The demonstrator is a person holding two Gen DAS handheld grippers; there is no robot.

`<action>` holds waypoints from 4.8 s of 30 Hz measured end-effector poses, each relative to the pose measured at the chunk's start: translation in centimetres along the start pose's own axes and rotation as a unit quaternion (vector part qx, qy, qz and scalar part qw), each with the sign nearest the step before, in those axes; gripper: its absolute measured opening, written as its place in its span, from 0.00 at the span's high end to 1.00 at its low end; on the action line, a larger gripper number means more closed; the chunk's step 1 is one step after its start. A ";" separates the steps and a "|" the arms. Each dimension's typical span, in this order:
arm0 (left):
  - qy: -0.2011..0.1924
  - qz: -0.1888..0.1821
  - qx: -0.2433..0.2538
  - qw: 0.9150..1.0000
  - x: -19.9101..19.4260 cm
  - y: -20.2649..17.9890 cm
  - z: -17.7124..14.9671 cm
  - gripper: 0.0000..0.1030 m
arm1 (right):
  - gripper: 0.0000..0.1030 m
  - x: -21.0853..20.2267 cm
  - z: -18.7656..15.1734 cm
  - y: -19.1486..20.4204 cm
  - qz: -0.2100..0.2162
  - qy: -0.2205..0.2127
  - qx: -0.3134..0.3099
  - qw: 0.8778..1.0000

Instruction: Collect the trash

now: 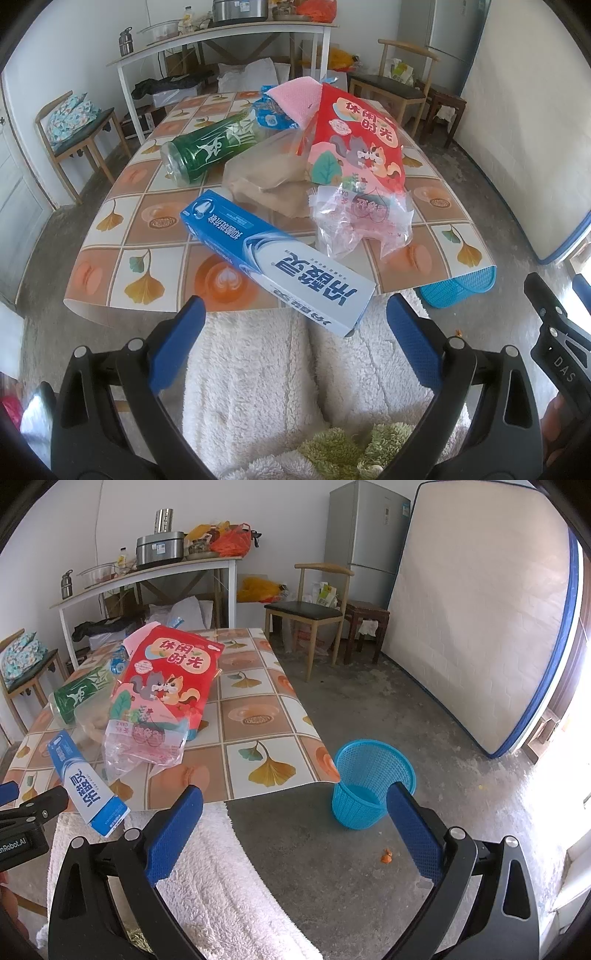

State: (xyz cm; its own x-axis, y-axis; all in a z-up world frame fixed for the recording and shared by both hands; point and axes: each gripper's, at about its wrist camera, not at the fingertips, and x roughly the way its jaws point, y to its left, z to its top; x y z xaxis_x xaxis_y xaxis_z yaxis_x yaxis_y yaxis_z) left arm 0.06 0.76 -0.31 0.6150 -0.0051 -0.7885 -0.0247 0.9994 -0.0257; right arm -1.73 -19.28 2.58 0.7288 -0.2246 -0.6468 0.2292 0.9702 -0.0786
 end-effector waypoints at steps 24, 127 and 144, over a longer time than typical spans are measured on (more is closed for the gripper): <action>0.003 0.000 -0.001 1.000 0.1 0.2 -0.3 0.08 | 0.06 0.0 -0.1 0.0 0.000 0.001 0.001 1.000; 0.045 -0.118 -0.229 0.965 9.6 13.7 4.3 0.72 | 0.06 9.8 2.8 1.2 0.129 0.031 0.014 0.991; 0.079 -0.066 -0.181 0.978 11.2 7.4 5.0 0.31 | 0.06 6.6 2.8 0.7 0.122 0.004 0.008 0.992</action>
State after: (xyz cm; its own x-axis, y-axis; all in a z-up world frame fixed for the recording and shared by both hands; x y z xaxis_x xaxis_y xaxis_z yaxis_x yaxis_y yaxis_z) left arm 10.71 8.29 -6.26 0.5021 -0.1666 -0.8486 -0.2484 0.9122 -0.3260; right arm 5.05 -20.33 0.35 0.7584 0.0187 -0.6516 0.0565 0.9939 0.0943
